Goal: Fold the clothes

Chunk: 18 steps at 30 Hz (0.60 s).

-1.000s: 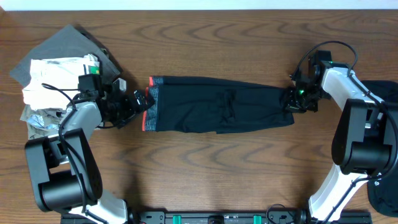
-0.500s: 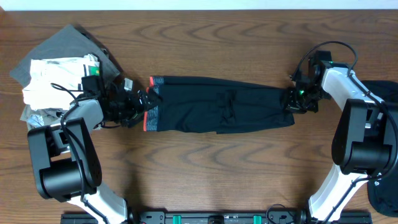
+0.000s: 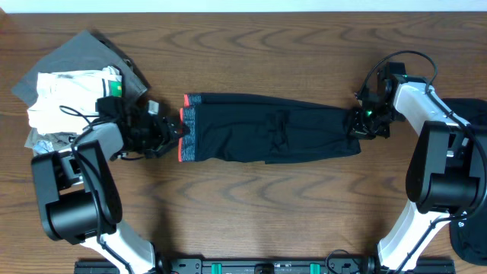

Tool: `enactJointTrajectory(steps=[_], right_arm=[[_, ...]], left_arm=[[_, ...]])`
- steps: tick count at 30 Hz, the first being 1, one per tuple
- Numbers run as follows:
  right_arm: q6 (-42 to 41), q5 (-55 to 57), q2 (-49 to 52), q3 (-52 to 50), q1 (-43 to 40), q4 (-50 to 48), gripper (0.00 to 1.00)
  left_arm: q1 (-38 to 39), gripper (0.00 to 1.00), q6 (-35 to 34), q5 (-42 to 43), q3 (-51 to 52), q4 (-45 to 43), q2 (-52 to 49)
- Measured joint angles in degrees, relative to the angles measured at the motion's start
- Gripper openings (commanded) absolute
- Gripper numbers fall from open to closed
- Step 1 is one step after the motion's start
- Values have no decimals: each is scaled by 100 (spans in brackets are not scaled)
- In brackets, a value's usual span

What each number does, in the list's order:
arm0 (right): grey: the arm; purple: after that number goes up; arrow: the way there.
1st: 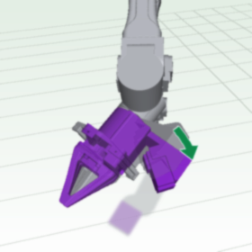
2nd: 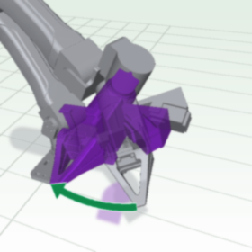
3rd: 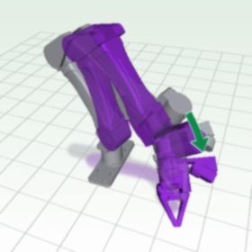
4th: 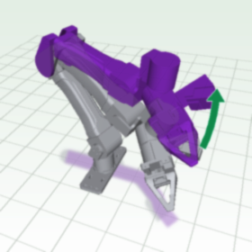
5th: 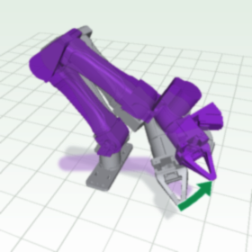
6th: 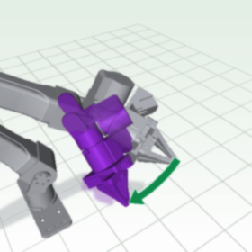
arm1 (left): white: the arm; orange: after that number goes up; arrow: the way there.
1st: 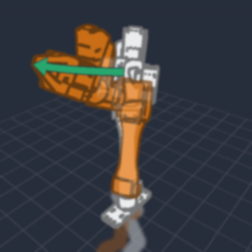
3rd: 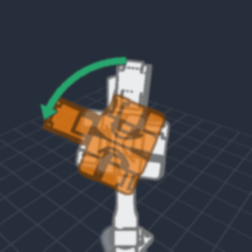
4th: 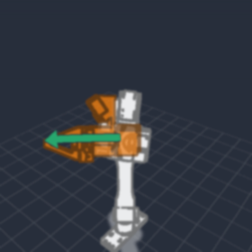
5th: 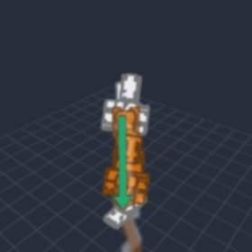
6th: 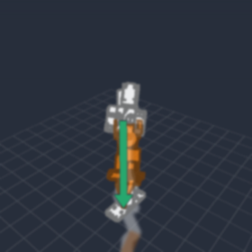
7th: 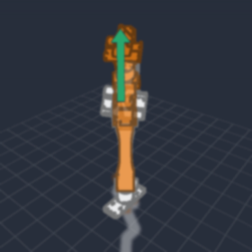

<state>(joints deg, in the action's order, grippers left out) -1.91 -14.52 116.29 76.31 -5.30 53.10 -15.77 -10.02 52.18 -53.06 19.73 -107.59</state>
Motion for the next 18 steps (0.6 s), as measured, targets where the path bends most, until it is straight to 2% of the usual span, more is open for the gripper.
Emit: enactJointTrajectory(steps=[2, 3, 5, 8, 14, 18], right_arm=[[0, 2, 0, 0, 0, 2, 1], [0, 2, 0, 0, 0, 2, 2], [0, 2, 0, 0, 0, 2, 2], [0, 7, 0, 2, 0, 4, 2], [0, 11, 0, 2, 0, 4, 2], [0, 11, 0, 2, 0, 7, 2]], left_arm=[[-188, 58, -26, 63, 0, 4, 0], [-262, 61, -26, 129, 0, 9, 0], [-417, 75, -44, 348, 0, 81, 0], [-540, 89, -262, 614, 0, 424, 0], [-476, 93, -929, 811, 33, 1488, 0], [-435, 94, -1290, 883, 208, 1576, 0]])
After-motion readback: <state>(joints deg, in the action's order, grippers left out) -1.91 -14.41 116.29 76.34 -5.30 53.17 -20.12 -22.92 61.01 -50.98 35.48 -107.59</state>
